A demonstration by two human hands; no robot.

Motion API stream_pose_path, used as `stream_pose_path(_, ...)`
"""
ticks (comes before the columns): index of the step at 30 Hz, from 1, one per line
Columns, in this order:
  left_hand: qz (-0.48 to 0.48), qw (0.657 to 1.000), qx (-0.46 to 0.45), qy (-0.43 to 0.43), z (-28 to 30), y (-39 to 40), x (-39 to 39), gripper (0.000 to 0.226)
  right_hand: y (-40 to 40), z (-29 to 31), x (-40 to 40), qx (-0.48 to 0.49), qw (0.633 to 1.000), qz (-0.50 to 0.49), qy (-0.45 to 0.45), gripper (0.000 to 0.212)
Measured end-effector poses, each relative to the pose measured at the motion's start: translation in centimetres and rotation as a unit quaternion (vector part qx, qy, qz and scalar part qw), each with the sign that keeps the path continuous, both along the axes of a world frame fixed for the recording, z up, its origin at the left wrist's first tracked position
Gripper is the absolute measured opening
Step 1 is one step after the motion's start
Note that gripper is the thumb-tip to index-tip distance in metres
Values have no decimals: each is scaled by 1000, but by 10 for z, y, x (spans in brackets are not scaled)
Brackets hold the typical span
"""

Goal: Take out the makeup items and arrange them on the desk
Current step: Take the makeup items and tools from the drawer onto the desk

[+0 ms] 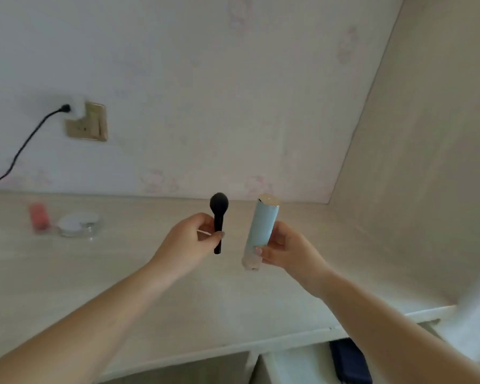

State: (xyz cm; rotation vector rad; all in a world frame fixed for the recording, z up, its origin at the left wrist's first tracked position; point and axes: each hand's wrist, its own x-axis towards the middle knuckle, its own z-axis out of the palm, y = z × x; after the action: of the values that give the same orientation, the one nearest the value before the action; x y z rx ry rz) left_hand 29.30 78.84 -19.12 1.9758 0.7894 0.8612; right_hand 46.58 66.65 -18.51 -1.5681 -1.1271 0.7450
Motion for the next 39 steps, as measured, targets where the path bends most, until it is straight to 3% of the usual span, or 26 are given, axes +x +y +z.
stream_pose_path(7,111,992,-52,-2,-30,90,-74,13,127,-18,-69,21,999,33,32,33)
stream_pose_path(13,158,983,-75,55,-53,137,-98,2,191,-40,-105,21,998,44,35,32)
stream_pose_path(16,168,979,-61,98,-54,153,-101,8,214,-48,-113,26,999,20,33,30)
stream_pose_path(20,188,970,-55,145,-57,172,-104,23,230,-50,-118,27,999,-6,30,31)
stream_pose_path(39,251,931,69,255,-67,185,-87,23,258,-73,-118,22,1000,-12,-16,40)
